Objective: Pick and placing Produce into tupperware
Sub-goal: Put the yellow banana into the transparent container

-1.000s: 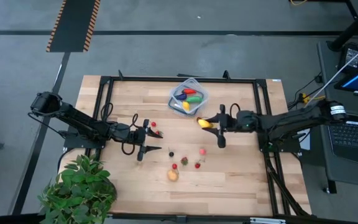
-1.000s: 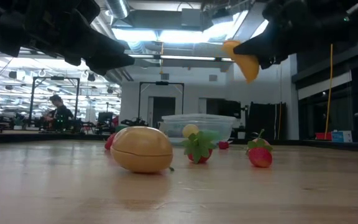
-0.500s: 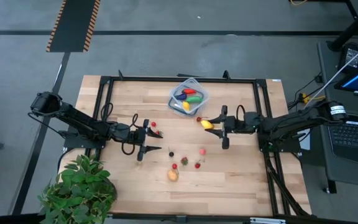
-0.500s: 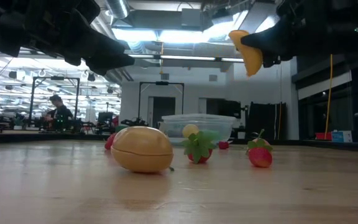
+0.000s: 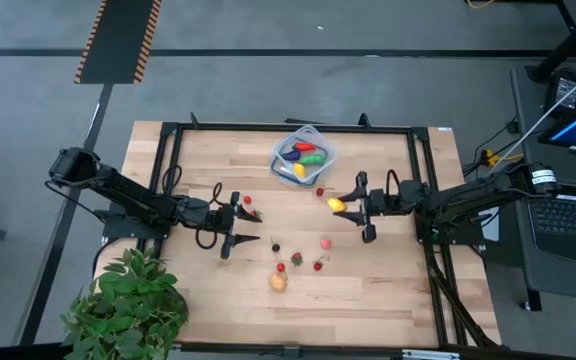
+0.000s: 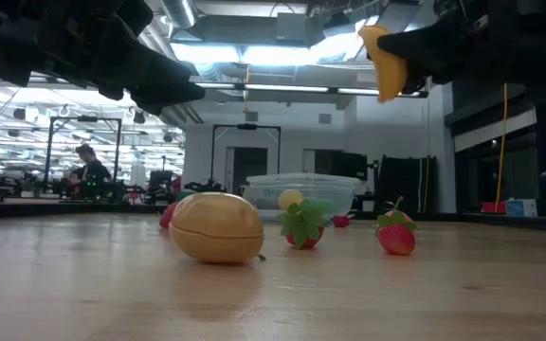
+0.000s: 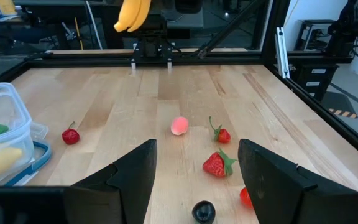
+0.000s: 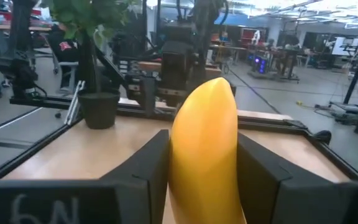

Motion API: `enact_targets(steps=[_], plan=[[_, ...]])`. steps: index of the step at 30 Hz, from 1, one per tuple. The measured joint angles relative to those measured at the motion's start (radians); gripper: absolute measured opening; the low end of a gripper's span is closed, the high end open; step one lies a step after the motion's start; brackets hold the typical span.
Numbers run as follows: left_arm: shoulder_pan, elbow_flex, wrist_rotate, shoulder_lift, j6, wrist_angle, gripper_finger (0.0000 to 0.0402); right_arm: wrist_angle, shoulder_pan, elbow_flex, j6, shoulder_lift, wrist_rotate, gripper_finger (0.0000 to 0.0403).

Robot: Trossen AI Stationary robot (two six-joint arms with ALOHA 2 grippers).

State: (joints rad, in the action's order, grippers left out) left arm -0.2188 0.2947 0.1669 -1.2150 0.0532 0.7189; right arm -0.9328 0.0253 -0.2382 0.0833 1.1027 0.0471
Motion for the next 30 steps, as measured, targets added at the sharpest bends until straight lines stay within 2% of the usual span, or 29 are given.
enact_targets(steps=[13,18,23,30], plan=[[0.0,0.0,0.0,0.0,0.0,0.0,0.022,0.035,0.0,0.0,0.0,0.001,-0.341,0.0145],[0.0,0.0,0.0,0.0,0.0,0.0,0.022,0.071,-0.001,0.0,-0.004,0.002,-0.417,0.0145],[0.0,0.0,0.0,0.0,-0.003,0.0,0.022,0.149,-0.022,-0.013,-0.009,0.002,-0.429,0.0145],[0.0,0.0,0.0,0.0,-0.003,0.0,0.022,0.423,-0.078,-0.155,0.022,0.027,-0.387,0.0145]])
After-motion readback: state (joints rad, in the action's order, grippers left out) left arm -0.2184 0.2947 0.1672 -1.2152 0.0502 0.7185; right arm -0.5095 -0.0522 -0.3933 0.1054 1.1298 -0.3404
